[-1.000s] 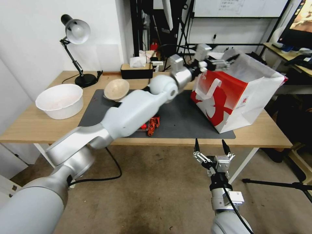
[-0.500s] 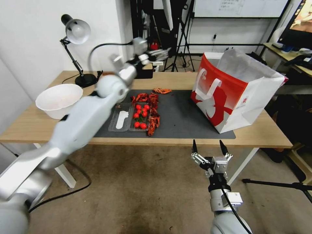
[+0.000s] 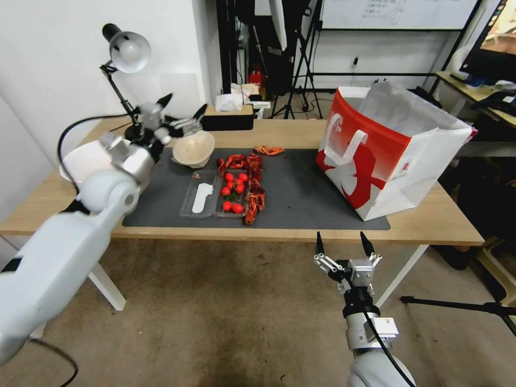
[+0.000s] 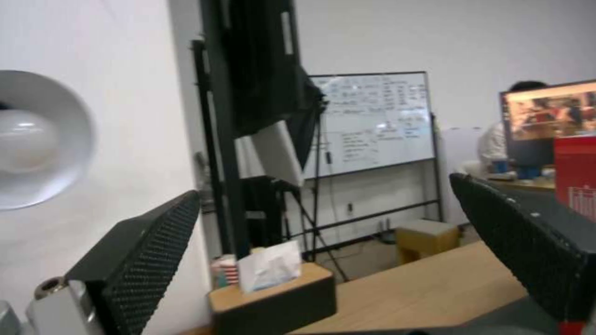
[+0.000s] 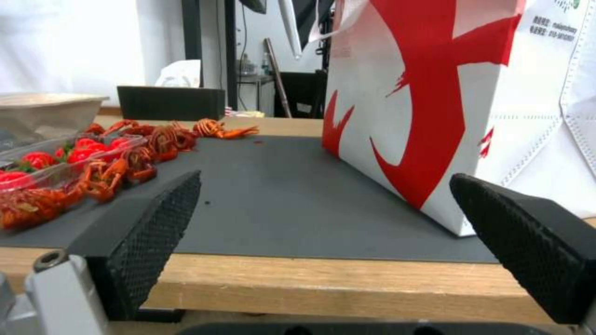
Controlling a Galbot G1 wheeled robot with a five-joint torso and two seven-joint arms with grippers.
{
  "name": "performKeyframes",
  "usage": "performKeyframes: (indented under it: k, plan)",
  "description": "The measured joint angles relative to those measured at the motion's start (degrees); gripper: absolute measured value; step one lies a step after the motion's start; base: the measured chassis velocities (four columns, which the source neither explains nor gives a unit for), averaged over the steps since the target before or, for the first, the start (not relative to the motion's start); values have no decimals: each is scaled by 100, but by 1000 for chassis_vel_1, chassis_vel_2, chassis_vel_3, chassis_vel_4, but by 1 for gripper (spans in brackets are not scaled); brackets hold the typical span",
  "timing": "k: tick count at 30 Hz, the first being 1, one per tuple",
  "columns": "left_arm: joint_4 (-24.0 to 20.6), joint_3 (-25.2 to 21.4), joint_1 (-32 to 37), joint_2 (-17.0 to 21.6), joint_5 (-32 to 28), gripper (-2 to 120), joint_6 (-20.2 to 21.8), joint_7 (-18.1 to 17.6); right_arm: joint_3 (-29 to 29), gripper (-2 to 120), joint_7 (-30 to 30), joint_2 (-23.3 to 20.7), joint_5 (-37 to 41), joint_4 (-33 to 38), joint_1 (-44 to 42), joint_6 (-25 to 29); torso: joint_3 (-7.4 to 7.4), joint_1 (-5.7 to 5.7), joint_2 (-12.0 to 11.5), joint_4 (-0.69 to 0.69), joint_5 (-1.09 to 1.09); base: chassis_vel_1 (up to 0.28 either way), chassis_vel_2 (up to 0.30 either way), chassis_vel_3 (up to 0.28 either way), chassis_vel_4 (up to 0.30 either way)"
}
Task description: Pick up the trash from the table and place it into the takeout bag.
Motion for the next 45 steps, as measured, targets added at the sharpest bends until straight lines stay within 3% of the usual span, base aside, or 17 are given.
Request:
performKeyframes:
  k: [5,7,11,19,28,35,45]
  plan:
    - [-482,-830,1206,-75,343,100,6,-165,-16,100,0,23,-26,0,-34,21,0,0,0,3,-1,0,0,0,0]
    - [-539,-970,1409,-110,402,100,4,-189,-22,100,0,31,-34,0,-40,26,0,0,0,3,-2,0,0,0,0]
    - [-729,-1693,2229,-348,611,100,-73,-303,-96,100,6,59,-85,-3,-53,36,0,0,0,1,1,0,0,0,0]
    - [-869,-2344,3109,-834,889,100,-243,-333,-122,100,12,79,-128,-11,-75,65,1,1,0,1,-1,0,0,0,0]
    - [-958,-2588,3969,-1244,1317,100,-515,-342,-114,100,27,80,-129,-29,-71,89,0,1,0,2,0,0,0,0,0]
    - [-861,-2689,4642,-1551,1763,100,-1026,-341,-91,100,38,89,-129,-75,-67,116,1,0,0,2,1,0,0,0,0]
    - [-707,-2680,4873,-1634,1905,100,-1407,-294,-103,100,39,91,-129,-111,-60,128,1,0,0,1,1,0,0,0,0]
